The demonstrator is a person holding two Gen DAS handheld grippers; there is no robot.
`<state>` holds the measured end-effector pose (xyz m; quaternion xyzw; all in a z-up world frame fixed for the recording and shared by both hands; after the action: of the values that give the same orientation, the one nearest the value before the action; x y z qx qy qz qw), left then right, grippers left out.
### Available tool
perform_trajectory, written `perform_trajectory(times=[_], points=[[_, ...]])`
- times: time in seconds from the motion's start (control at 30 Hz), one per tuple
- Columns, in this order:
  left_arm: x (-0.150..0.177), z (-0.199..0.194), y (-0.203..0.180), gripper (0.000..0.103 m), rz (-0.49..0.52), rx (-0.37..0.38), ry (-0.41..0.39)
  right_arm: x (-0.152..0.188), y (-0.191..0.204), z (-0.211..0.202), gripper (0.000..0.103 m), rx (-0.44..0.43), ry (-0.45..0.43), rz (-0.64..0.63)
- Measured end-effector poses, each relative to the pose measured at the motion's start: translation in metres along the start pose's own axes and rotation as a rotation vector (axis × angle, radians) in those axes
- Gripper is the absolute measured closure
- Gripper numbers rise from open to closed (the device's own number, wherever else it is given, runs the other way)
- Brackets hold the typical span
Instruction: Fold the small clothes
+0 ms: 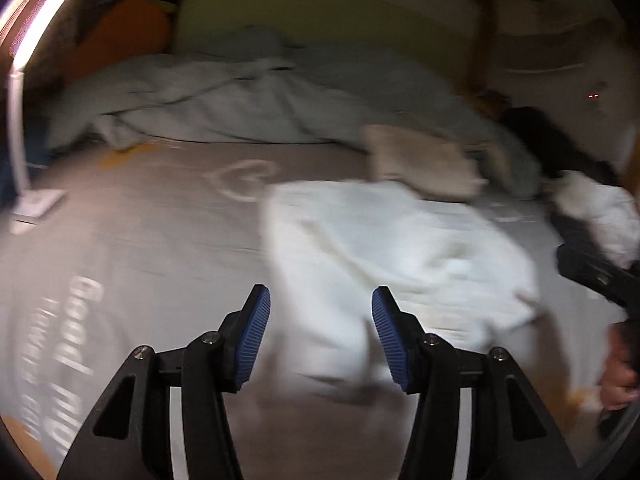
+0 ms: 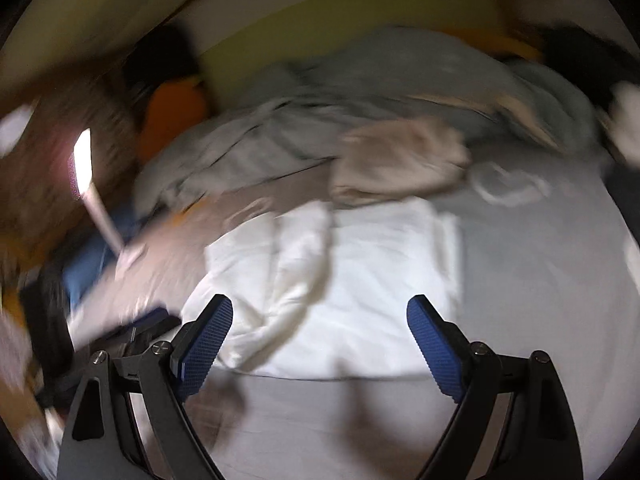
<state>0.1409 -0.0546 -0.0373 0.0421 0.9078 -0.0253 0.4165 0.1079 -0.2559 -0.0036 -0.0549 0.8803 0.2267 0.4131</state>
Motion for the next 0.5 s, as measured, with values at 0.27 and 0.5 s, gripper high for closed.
perform_trajectory(times=[0.27, 0.5], points=[[0.048, 0.064, 0.021, 0.053, -0.050, 0.058, 0.251, 0.000, 0.064, 0.145, 0.053, -0.099, 0.302, -0.065], [0.050, 0.035, 0.017, 0.053, -0.110, 0.273, 0.208, -0.010, 0.050, 0.161, 0.100, 0.180, 0.269, -0.131]])
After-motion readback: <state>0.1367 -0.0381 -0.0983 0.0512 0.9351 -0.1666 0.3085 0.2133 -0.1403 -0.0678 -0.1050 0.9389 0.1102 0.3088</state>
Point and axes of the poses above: each gripper's, at about its wrist camera, not at the fingertips, and z roughly the way its jaws point, y to its left, x to its underside, the point moved 10 cm from there along z, roughly the way its jaws point, and after that the axes turned 12 degrees about -x, right-handed, at the moved point
